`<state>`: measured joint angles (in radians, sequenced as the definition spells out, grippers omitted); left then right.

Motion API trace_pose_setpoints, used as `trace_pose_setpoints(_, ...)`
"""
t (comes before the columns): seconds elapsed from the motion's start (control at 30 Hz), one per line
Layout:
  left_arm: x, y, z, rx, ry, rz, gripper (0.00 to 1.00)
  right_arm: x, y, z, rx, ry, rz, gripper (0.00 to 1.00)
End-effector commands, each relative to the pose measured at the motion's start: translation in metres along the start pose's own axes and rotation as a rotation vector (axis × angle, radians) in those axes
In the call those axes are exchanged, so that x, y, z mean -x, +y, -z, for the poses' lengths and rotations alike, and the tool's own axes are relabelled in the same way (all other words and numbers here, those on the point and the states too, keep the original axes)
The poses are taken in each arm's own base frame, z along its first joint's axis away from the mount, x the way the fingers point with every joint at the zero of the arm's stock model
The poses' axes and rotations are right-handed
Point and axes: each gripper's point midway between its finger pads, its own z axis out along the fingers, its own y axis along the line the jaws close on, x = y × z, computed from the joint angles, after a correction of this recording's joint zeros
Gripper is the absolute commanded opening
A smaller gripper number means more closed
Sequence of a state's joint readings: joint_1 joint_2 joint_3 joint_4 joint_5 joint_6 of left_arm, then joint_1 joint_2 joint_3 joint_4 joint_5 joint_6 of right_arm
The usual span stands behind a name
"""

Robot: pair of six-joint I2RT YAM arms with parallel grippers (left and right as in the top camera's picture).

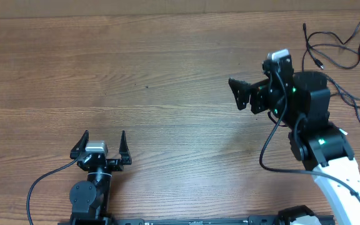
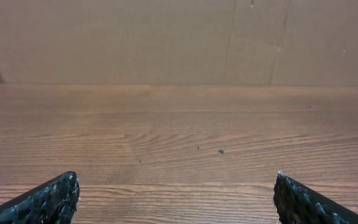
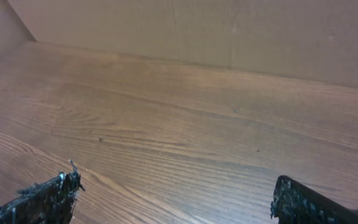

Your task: Untangle cables

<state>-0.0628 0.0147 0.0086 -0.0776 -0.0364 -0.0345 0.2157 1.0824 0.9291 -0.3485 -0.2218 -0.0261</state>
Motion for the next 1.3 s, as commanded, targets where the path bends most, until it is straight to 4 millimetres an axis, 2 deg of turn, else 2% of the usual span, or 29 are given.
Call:
trace_pose_setpoints(0.0, 0.001, 0.001, 0.000, 0.001, -0.008, 0.019, 0.99, -0.001, 0.002, 0.012, 0.003, -0.049, 0.006, 1.00)
trace_pose_setpoints(0.47, 0.001, 0.001, 0.000, 0.001, -0.008, 0.019, 1.00, -0.024, 0.003, 0.029, -0.009, -0.111, 0.021, 1.00)
trace_pose_setpoints(0.77, 0.001, 0.001, 0.000, 0.001, -0.008, 0.019, 1.00, -0.041, 0.004, 0.035, -0.003, -0.261, 0.058, 1.00)
trace_pose_setpoints(1.03, 0.001, 0.001, 0.000, 0.001, -0.008, 0.018, 1.00, -0.057, 0.006, 0.049, 0.004, -0.415, 0.096, 1.00)
trace_pose_setpoints(1.27, 0.001, 0.001, 0.000, 0.001, -0.008, 0.019, 0.99, -0.075, 0.005, 0.053, -0.005, -0.464, 0.105, 1.00)
